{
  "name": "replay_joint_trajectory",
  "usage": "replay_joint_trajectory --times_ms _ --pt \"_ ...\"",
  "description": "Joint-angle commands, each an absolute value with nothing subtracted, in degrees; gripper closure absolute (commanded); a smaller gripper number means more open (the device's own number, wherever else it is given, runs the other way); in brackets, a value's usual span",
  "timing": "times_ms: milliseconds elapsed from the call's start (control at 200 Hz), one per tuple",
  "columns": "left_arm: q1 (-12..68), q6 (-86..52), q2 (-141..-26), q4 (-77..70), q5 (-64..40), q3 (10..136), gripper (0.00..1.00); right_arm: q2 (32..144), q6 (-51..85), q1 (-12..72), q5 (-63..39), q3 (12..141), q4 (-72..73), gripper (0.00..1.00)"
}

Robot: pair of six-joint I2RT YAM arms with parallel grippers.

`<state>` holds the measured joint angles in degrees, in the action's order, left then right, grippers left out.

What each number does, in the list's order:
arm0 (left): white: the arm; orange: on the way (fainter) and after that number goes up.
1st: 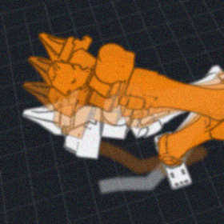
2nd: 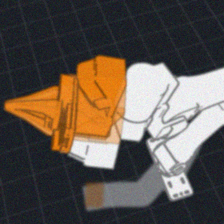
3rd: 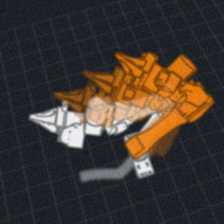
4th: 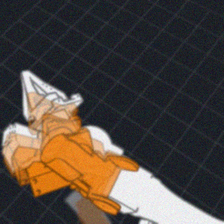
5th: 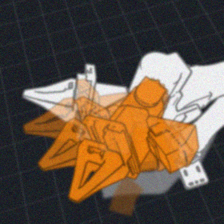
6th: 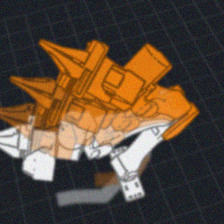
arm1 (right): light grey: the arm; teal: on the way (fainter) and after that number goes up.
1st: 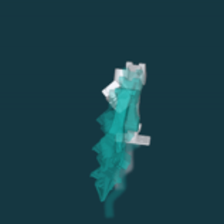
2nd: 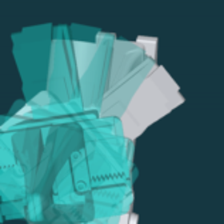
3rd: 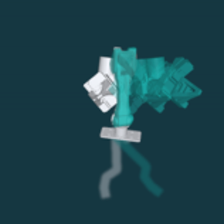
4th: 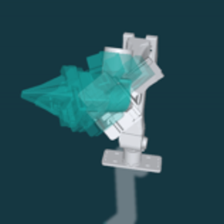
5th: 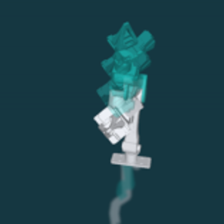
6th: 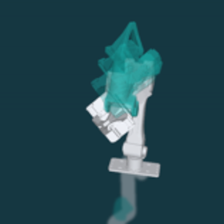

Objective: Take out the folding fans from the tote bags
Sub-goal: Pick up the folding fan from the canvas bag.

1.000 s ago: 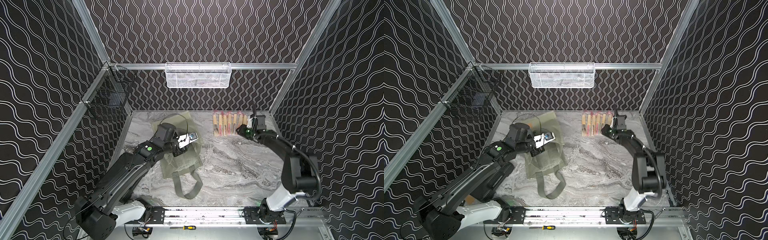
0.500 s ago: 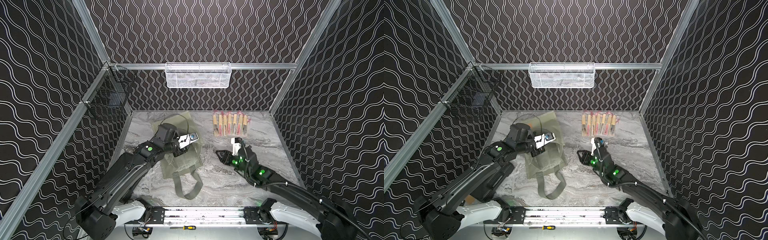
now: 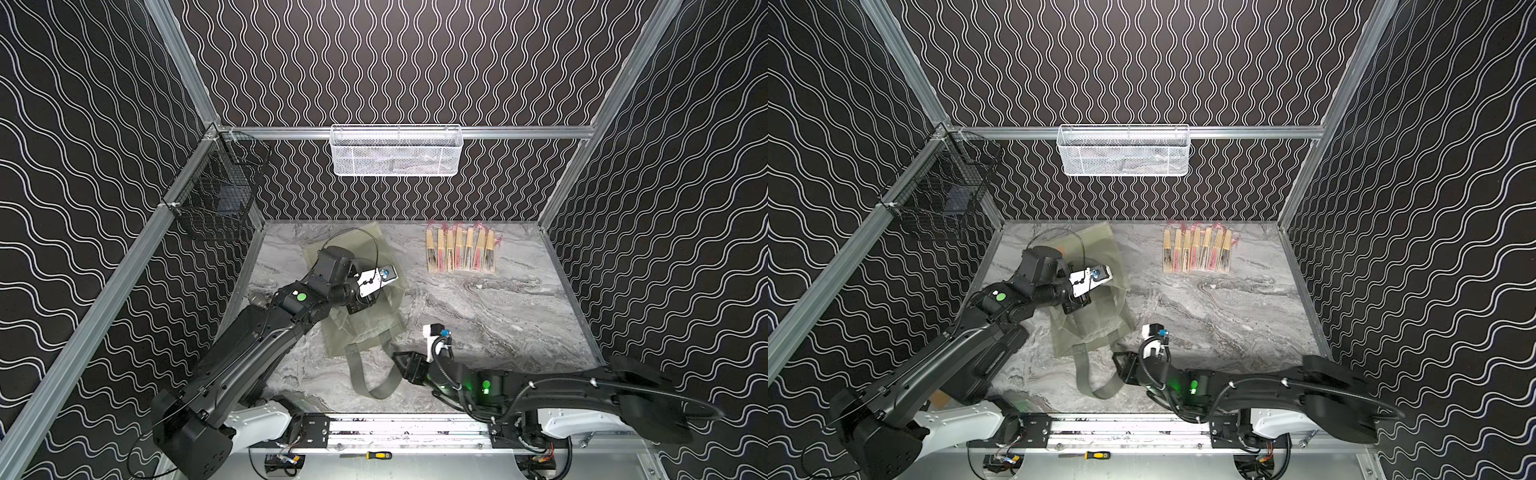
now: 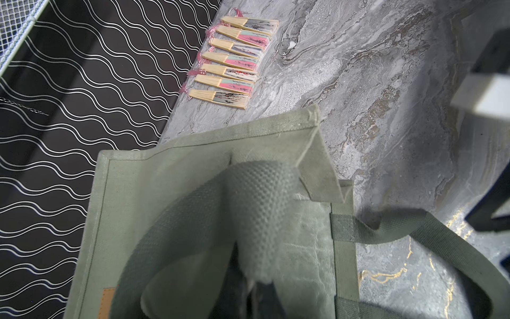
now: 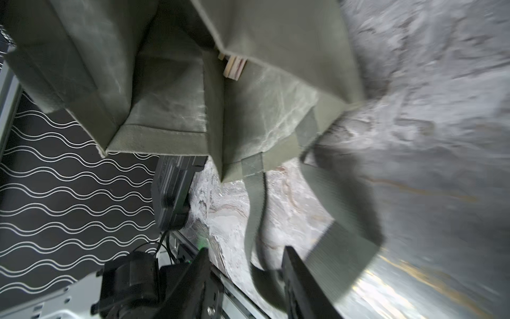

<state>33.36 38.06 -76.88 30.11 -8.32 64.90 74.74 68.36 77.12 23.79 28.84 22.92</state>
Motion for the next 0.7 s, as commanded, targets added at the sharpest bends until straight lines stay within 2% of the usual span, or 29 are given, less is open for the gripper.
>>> replay_joint_trajectory --times_ms 0,210,696 --pt "33.4 38.5 -76.6 28.5 -9.1 65.3 1.00 79.6 68.2 77.4 26.2 31.5 30.0 0.55" --pt "33.4 39.2 -75.6 28.6 -9.2 65.0 1.00 89.1 60.9 77.1 29.8 37.2 34.1 0.55" --pt "33.4 38.9 -75.3 28.7 -8.6 65.4 1.00 105.1 49.9 69.6 22.9 48.2 40.7 0.55"
